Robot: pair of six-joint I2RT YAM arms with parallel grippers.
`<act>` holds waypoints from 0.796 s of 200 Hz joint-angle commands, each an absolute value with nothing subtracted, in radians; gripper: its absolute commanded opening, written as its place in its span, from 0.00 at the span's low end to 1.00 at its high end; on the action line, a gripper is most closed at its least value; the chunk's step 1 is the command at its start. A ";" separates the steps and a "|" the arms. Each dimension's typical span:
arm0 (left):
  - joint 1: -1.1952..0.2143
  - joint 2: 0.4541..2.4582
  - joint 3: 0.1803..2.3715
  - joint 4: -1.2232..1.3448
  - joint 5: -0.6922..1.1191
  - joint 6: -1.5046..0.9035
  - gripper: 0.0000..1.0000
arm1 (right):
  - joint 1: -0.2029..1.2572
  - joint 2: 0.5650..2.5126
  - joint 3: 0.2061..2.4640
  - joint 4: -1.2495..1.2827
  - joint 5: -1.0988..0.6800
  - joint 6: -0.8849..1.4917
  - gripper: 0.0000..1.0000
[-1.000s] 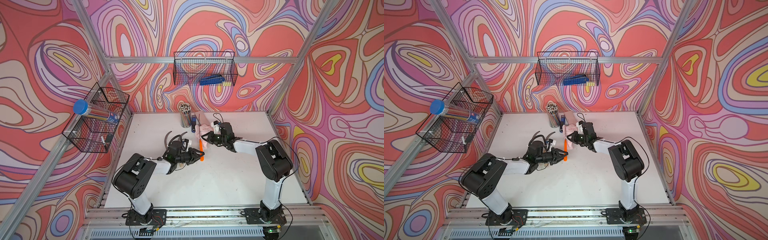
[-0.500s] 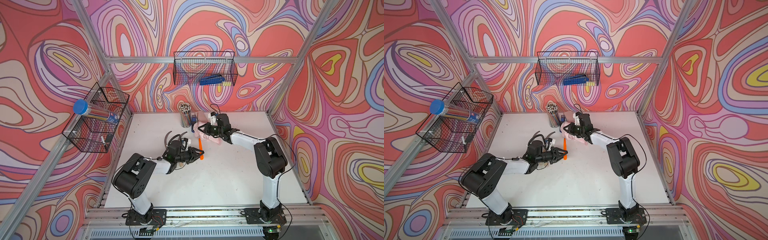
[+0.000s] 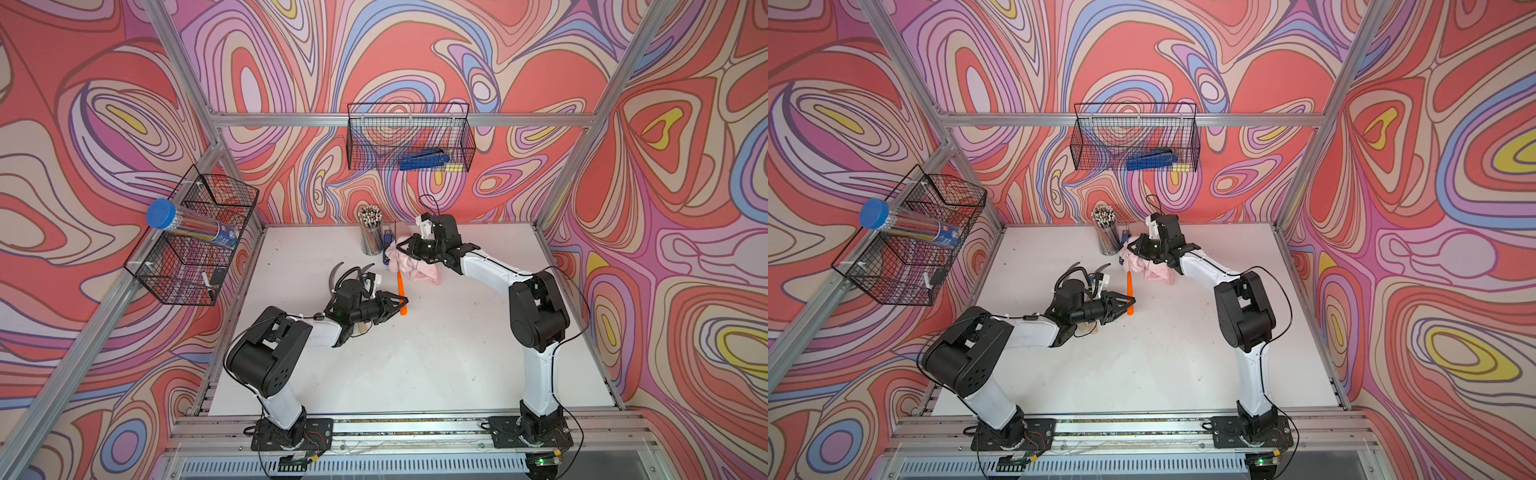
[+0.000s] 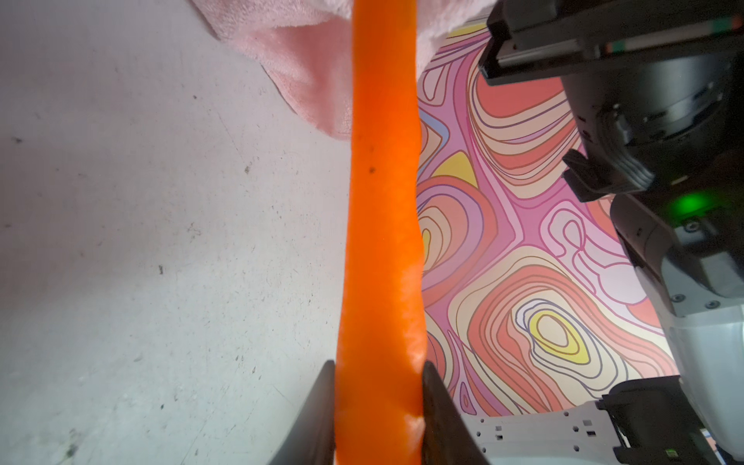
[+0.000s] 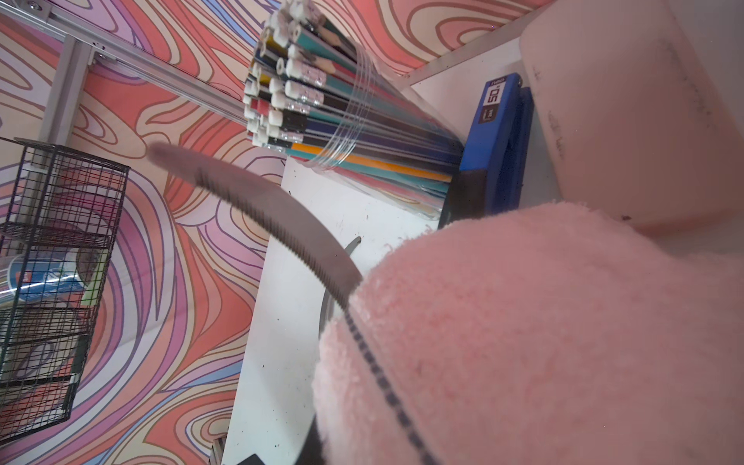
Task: Wipe small sickles with rags
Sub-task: Wipe the small sickle.
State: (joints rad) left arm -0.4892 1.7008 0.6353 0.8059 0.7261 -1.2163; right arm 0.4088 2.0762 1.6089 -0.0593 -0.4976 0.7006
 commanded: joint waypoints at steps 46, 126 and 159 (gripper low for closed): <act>-0.501 1.722 0.630 0.797 0.791 -1.229 0.00 | 0.408 2.006 1.381 0.176 -0.513 0.758 0.00; -0.501 1.703 0.628 0.790 0.787 -1.223 0.00 | 0.435 1.999 1.252 0.209 -0.469 0.810 0.00; -0.501 1.706 0.626 0.796 0.788 -1.228 0.00 | 0.423 2.057 1.369 0.138 -0.426 0.794 0.00</act>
